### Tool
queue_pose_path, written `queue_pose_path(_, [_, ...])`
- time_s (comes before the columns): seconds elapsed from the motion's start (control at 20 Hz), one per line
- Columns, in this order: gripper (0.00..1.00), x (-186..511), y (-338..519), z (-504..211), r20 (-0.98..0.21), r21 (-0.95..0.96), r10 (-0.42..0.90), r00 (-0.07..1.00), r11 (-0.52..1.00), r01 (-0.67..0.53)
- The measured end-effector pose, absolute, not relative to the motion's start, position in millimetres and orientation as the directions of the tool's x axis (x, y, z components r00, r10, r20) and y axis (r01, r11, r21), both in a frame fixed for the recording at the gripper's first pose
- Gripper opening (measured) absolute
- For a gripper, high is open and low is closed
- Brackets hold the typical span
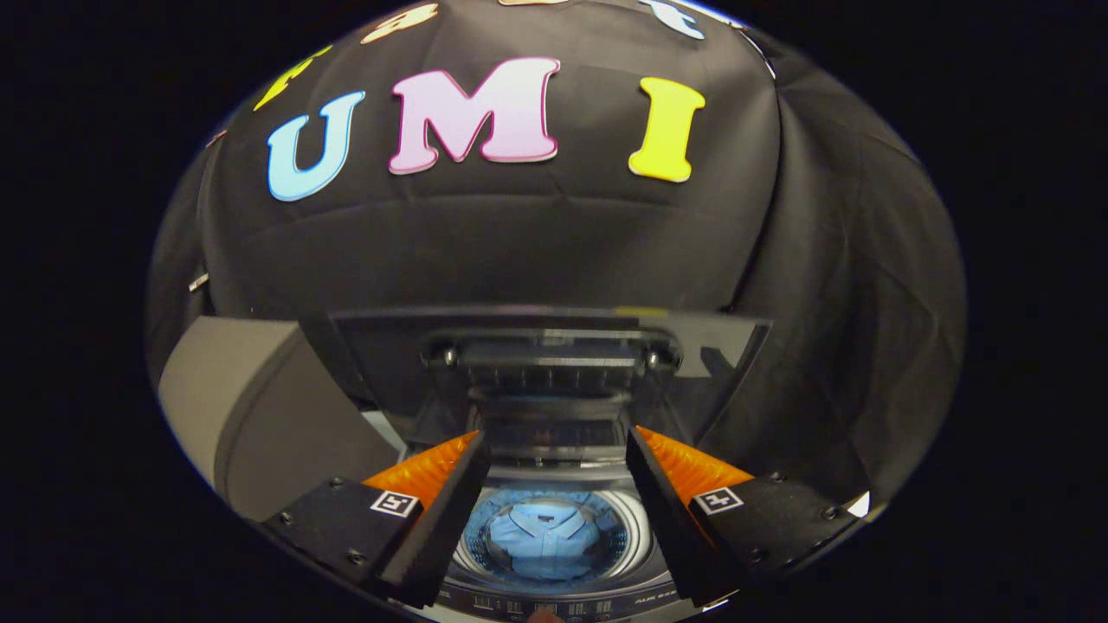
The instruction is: Put the clothes into the washing machine and then close the washing machine lid.
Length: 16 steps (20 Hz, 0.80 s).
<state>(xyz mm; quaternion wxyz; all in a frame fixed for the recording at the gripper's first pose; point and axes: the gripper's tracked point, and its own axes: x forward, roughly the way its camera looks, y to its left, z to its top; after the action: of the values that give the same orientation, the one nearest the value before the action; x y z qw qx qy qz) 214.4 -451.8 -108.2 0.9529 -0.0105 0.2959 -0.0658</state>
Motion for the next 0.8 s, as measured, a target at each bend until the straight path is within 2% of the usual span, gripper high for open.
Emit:
queue_pose_path(0.4, [0.99,282,-465,-52,-0.491,-0.026,-0.137,0.861,0.989,0.142])
queue_pose_path(0.8, [0.99,315,-474,-85,-0.563,-0.013,-0.135,0.816,0.988,0.154])
